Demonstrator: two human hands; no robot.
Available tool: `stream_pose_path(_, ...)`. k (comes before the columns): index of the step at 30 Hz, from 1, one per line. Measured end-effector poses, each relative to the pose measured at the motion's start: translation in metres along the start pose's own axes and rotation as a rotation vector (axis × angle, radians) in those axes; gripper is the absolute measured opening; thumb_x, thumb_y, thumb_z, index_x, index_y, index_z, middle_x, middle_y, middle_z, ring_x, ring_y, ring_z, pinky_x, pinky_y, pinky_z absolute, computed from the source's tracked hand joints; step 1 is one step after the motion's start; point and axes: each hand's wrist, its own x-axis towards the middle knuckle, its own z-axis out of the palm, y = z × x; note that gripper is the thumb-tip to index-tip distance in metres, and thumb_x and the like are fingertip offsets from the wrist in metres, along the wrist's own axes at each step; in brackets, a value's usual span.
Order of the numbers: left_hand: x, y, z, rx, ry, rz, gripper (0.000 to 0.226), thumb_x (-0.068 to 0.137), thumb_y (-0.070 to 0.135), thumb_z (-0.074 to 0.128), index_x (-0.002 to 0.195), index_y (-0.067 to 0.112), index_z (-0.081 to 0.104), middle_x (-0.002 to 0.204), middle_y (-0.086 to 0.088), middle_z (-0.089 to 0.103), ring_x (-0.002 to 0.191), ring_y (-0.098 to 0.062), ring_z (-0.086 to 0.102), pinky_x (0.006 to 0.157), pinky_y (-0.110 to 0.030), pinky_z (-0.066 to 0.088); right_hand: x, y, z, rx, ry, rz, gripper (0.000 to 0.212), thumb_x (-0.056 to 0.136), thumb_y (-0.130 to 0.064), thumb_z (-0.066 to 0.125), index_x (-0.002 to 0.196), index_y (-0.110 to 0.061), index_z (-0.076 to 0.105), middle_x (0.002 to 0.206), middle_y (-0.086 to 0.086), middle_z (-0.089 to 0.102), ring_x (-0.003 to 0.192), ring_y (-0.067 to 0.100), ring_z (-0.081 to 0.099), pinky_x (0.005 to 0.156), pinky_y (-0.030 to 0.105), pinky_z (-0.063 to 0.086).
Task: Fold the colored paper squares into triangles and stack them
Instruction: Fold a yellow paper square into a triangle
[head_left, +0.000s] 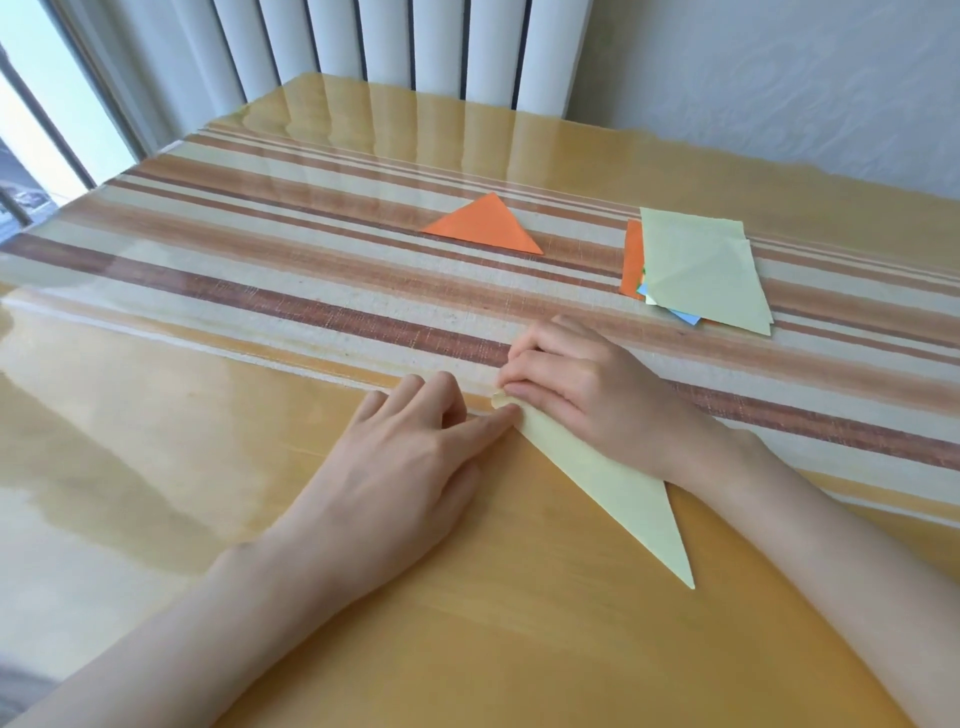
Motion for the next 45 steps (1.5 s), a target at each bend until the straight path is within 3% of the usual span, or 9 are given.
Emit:
stream_pose_path(4,-0.001,-0.001,-0.001,-0.004,-0.022,-0.013,0.051,0.086,0.027,0.035,0.131,0.028,0.058,0.087,0.007,0.04,0.076,-0.014,0.04,0.065,-0.032,0.041,0.003,0.009,-0.004,-0.073,-0.042,-0.128,0.021,0.092,-0.017,0.057,0.098,-0.002,0.07,0.09,0.007,0.062,0.087,0.014,0.051,0.081,0.018,0.04)
stream_pose_path(10,-0.003,-0.003,-0.003,0.007,-0.021,-0.01,0.049,0.085,0.026,0.038,0.128,0.03,0.061,0.086,0.006,0.04,0.076,-0.011,0.035,0.064,-0.029,0.035,0.005,0.01,-0.006,0.284,-0.149,0.124,0.019,0.091,-0.027,0.06,0.096,-0.011,0.069,0.095,-0.006,0.051,0.091,0.006,0.047,0.083,0.014,0.037)
stream_pose_path(15,-0.002,-0.001,-0.004,0.021,-0.014,-0.008,0.048,0.085,0.026,0.038,0.126,0.029,0.063,0.085,0.006,0.042,0.074,-0.013,0.038,0.062,-0.031,0.037,0.005,0.008,-0.001,0.089,-0.073,0.0,0.025,0.094,-0.024,0.051,0.092,-0.006,0.068,0.09,0.002,0.058,0.085,0.008,0.043,0.076,0.023,0.04)
stream_pose_path(22,-0.002,0.0,-0.005,0.02,-0.004,-0.018,0.047,0.086,0.026,0.038,0.125,0.028,0.064,0.085,0.004,0.045,0.073,-0.015,0.04,0.06,-0.032,0.038,-0.004,0.015,-0.002,-0.175,0.069,-0.254,0.009,0.089,0.0,0.063,0.087,-0.001,0.072,0.082,0.011,0.064,0.073,0.027,0.058,0.063,0.037,0.049)
stream_pose_path(27,-0.001,0.001,-0.005,0.026,0.003,-0.012,0.047,0.085,0.026,0.038,0.123,0.027,0.065,0.083,0.003,0.046,0.071,-0.018,0.046,0.058,-0.033,0.038,-0.007,0.015,-0.005,-0.243,0.06,-0.309,0.013,0.092,-0.001,0.06,0.09,-0.002,0.073,0.082,0.012,0.065,0.072,0.029,0.059,0.06,0.04,0.049)
stream_pose_path(37,-0.002,0.001,-0.004,0.002,0.067,-0.056,0.045,0.086,0.025,0.04,0.123,0.018,0.066,0.084,0.0,0.049,0.072,-0.02,0.05,0.059,-0.039,0.049,-0.01,0.008,-0.01,-0.389,0.041,-0.334,0.019,0.094,-0.001,0.054,0.094,-0.003,0.073,0.087,0.013,0.067,0.077,0.031,0.061,0.07,0.035,0.044)
stream_pose_path(45,0.002,0.012,-0.006,0.189,0.056,-0.013,0.04,0.085,0.02,0.039,0.109,0.01,0.068,0.079,-0.003,0.049,0.067,-0.024,0.05,0.051,-0.037,0.042,-0.011,0.005,-0.011,-0.453,0.063,-0.366,0.025,0.096,0.001,0.05,0.102,-0.005,0.074,0.096,0.014,0.069,0.082,0.031,0.064,0.075,0.035,0.044)
